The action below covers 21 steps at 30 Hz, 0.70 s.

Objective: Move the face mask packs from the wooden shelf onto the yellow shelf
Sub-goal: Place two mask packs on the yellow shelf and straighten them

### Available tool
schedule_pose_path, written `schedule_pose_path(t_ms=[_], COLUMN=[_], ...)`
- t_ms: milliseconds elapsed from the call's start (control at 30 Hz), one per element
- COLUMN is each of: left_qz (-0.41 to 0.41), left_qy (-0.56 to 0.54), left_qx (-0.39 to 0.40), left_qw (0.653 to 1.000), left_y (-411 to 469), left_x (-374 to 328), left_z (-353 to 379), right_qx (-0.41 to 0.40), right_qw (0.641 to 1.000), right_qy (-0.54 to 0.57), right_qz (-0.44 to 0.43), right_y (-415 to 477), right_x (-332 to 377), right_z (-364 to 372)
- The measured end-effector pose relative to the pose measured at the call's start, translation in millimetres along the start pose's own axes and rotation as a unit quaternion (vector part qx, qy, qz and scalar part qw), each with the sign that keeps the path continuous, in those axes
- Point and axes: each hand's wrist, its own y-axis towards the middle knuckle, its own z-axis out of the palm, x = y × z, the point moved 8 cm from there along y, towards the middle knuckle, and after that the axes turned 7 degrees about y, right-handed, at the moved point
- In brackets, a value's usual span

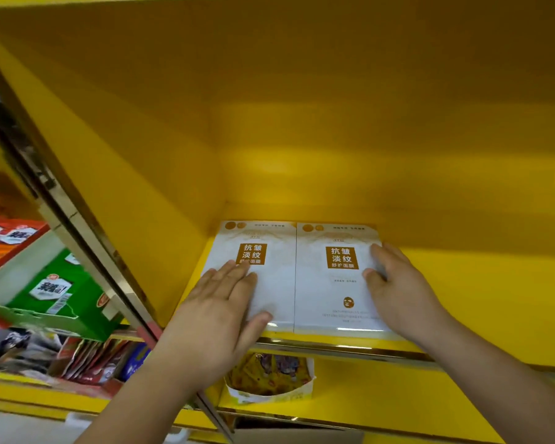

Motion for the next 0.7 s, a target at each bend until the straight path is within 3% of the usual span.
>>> schedule_pose_path(t_ms=[233,567,700], left_qz=[-0.011,0.134,0.097], left_qy=[0.037,0.054,0.037], left_qx=[0.032,-0.037,-0.047], left_qw=[0.999,0.989,0.993], left_y=[-0.9,4.9,-0.8], left_x=[19.5,-14.6,-21.3], left_z=[5.1,6.7,4.2], right_qx=[0.003,0.03,0.031], right_qw=[1.0,0.997,0.998], right_qy=[-0.001,-0.058,-0.062], right_qz=[-0.015,-0.028,-0.009], right_y=[-4.7,-9.2,-11.1], right_x=[24.1,21.7,19.0], right_z=[23.2,27.5,25.4])
